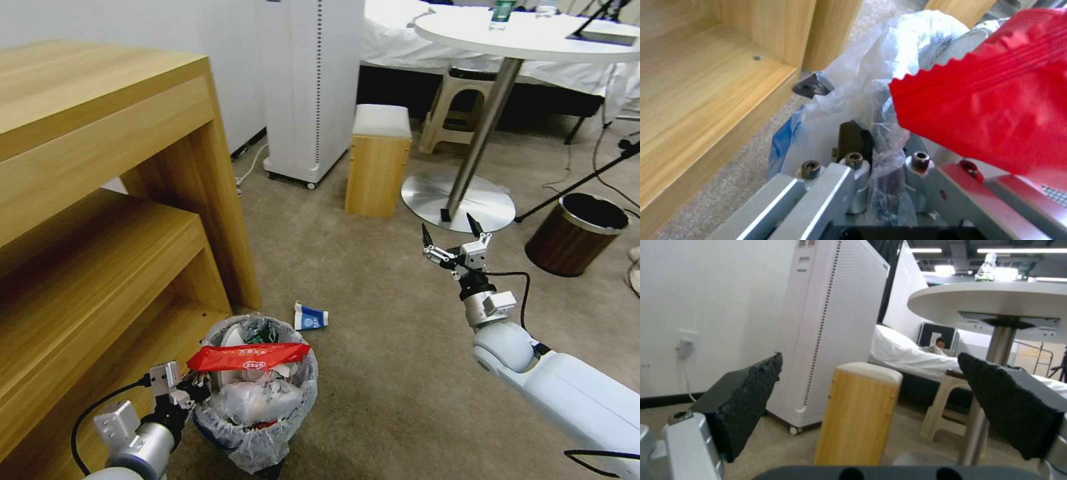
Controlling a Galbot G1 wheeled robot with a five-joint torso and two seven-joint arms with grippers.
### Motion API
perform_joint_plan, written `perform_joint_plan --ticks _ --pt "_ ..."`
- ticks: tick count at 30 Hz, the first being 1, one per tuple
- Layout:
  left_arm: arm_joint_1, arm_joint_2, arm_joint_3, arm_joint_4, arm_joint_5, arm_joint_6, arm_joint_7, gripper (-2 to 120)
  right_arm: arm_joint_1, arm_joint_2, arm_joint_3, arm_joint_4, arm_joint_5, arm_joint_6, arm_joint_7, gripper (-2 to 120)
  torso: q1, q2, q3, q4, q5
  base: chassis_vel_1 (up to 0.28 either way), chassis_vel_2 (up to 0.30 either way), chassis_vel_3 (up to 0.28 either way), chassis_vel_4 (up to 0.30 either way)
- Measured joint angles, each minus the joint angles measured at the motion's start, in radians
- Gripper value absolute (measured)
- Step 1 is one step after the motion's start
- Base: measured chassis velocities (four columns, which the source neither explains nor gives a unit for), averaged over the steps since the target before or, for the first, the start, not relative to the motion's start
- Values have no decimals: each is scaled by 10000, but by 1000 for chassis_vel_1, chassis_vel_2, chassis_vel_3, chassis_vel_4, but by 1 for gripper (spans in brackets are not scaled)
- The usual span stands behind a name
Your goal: Pick up the trash bin and place the garbage on the floor into it.
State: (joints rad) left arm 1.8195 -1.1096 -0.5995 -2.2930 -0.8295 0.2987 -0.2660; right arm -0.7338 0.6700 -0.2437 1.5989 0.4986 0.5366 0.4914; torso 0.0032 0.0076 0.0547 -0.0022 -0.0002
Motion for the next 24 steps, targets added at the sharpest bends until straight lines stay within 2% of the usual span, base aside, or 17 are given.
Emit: perform_joint_plan --ticks 17,24 --pt "130 -154 -125 -99 134 -9 27 3 61 74 -261 -93 -60 235 -60 100 0 0 -1 -3 2 0 0 0 0" --pt "110 -168 -126 -100 116 -9 12 3 166 121 -342 -223 -32 357 -118 100 0 0 0 -2 1 -83 82 87 -102"
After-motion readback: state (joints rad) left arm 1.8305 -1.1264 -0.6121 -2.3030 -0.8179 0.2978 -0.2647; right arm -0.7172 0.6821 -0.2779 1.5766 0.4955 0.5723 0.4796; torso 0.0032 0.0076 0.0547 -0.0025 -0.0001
